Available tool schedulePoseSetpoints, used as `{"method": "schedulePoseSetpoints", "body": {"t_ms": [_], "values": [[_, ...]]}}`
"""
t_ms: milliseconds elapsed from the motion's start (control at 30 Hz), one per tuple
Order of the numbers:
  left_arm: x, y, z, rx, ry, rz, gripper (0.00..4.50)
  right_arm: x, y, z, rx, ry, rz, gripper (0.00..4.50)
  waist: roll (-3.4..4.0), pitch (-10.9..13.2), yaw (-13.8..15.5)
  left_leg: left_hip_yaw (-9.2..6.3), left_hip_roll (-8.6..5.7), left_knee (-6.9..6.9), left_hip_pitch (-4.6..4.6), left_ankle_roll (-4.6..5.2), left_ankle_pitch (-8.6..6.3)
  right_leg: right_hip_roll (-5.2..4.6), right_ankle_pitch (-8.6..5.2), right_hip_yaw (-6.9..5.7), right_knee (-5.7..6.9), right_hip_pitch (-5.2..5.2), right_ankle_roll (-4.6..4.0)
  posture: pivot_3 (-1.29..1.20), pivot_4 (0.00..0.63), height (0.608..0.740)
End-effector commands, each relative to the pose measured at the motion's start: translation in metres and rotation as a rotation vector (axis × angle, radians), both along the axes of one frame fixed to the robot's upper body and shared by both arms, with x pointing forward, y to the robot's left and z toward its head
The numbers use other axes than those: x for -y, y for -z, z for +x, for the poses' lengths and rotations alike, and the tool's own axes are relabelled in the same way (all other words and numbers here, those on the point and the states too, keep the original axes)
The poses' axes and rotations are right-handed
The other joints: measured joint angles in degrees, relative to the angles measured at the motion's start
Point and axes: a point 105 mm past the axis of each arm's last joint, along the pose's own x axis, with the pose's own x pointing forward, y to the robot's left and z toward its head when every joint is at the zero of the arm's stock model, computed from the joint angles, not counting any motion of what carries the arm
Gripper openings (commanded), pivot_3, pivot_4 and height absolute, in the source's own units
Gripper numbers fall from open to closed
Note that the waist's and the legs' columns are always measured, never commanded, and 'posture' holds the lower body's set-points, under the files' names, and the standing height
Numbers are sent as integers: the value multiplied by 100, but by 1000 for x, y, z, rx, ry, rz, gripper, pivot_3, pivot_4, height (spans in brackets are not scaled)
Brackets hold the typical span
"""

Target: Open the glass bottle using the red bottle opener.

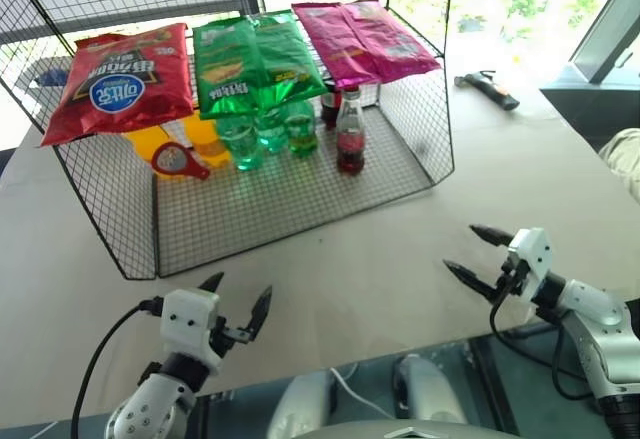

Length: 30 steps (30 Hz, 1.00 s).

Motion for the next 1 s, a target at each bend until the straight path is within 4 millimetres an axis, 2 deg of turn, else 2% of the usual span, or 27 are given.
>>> {"method": "schedulePoseSetpoints", "body": {"t_ms": [33,467,700,800,867,1000], "values": [[2,-4,0,30,11,7,4449,0,-10,0,38,-19,11,4500,0,0,0,0,0,0,0,0,0,0,0,0,0,0,0,0,150,740],[6,-1,2,50,7,2,4449,-2,-8,-1,27,-35,13,4500,2,-3,2,2,0,0,1,1,0,0,2,2,1,0,2,0,150,740],[1,-5,8,76,-35,4,4449,-5,-9,2,45,-45,31,4500,5,-8,0,5,-1,1,3,-6,4,0,4,4,3,0,3,0,150,740],[-10,-12,14,116,-105,32,4449,-10,-14,2,48,-71,63,4500,5,-8,2,6,-1,1,3,-6,3,0,4,5,3,0,4,0,150,740],[-23,-23,21,166,-189,49,4449,-20,-24,1,65,-117,103,4500,4,-9,4,5,-1,2,4,-5,3,1,5,5,5,0,3,0,150,740],[-48,-53,40,296,-348,125,4449,-52,-52,-7,61,-263,211,4500,6,-11,10,0,0,2,5,-9,5,2,9,1,9,0,-2,0,150,740]]}}
